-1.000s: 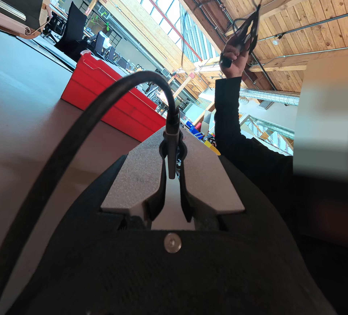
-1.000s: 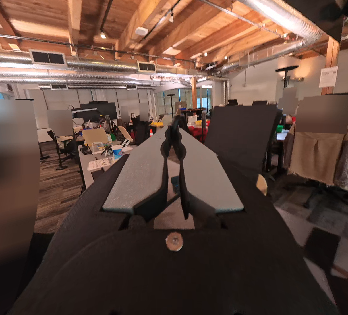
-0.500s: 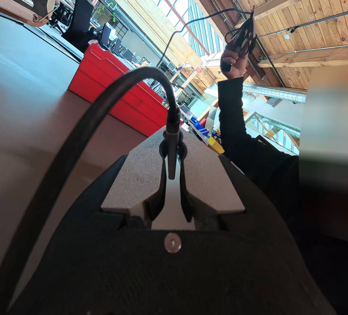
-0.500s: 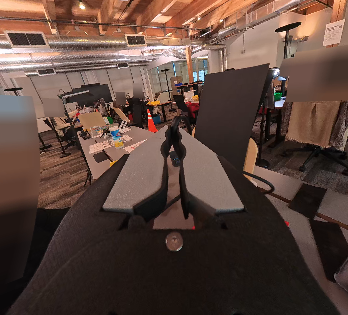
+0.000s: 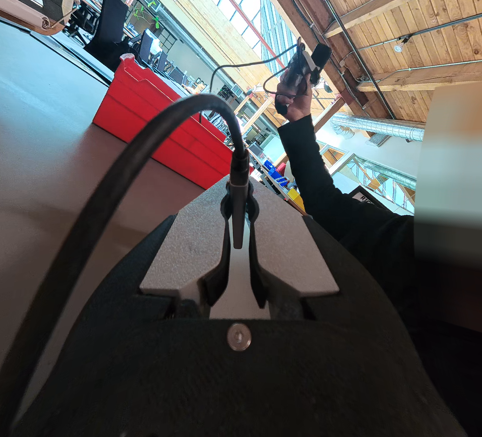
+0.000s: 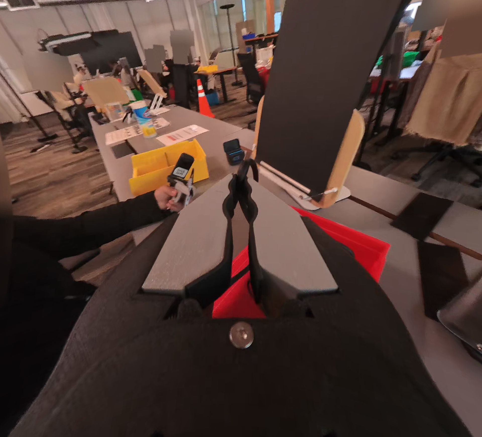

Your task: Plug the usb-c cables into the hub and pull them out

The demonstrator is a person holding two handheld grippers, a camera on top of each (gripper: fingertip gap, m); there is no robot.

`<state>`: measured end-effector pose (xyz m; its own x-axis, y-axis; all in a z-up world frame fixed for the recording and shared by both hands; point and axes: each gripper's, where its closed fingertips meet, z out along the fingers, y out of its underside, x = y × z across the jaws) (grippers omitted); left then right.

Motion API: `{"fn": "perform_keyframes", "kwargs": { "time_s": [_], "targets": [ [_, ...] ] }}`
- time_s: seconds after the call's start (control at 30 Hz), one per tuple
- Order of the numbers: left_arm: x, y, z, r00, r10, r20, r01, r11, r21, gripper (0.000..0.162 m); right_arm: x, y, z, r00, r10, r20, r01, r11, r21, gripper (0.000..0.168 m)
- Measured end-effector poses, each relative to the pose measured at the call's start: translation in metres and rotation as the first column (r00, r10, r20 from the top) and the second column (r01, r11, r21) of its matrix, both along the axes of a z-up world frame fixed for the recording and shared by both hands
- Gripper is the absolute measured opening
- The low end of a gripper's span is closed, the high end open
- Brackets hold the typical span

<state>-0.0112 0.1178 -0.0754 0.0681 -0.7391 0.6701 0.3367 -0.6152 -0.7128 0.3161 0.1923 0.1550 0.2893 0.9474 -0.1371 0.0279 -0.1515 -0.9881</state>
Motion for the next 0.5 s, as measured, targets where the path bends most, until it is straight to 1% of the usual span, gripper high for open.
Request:
{"fn": "perform_keyframes", "kwargs": {
  "time_s": [0.07,0.13,0.2,0.23,0.3,0.37,0.43,0.5],
  "targets": [
    [0.000,0.000,-0.001,1.000,0.001,-0.001,-0.001,1.000,-0.002,0.005,-0.002,0.001,0.005,0.999,0.000,-0.033,0.001,0.999,0.044,0.000],
    [-0.001,0.001,-0.001,1.000,0.003,0.000,-0.003,1.000,-0.004,0.005,-0.007,-0.003,0.007,0.999,0.035,-0.033,-0.034,0.998,0.049,0.000],
    [-0.001,0.001,0.000,1.000,0.005,0.001,-0.005,1.000,-0.002,0.006,-0.013,-0.007,0.001,0.997,0.071,0.007,-0.071,0.997,0.035,0.000],
    [-0.002,0.001,0.000,1.000,0.005,0.002,-0.005,1.000,0.000,0.005,-0.016,-0.009,-0.007,0.995,0.090,0.046,-0.091,0.996,0.016,0.000],
    [-0.002,0.001,0.001,1.000,0.008,0.004,-0.008,1.000,0.001,0.005,-0.019,-0.013,-0.031,0.980,0.125,0.158,-0.124,0.992,-0.015,0.000],
    [-0.002,0.001,0.001,1.000,0.008,0.005,-0.008,1.000,0.001,0.005,-0.017,-0.013,-0.064,0.938,0.146,0.313,-0.141,0.989,-0.038,0.001],
    [-0.001,0.001,0.000,1.000,0.005,0.001,-0.005,1.000,-0.001,0.005,-0.009,-0.002,-0.102,0.872,0.105,0.478,-0.082,0.994,-0.068,0.001],
    [0.000,0.000,-0.001,1.000,-0.001,-0.004,0.001,1.000,-0.004,0.005,-0.002,0.006,-0.138,0.796,0.106,0.596,-0.022,0.989,-0.146,0.001]
  ]
}}
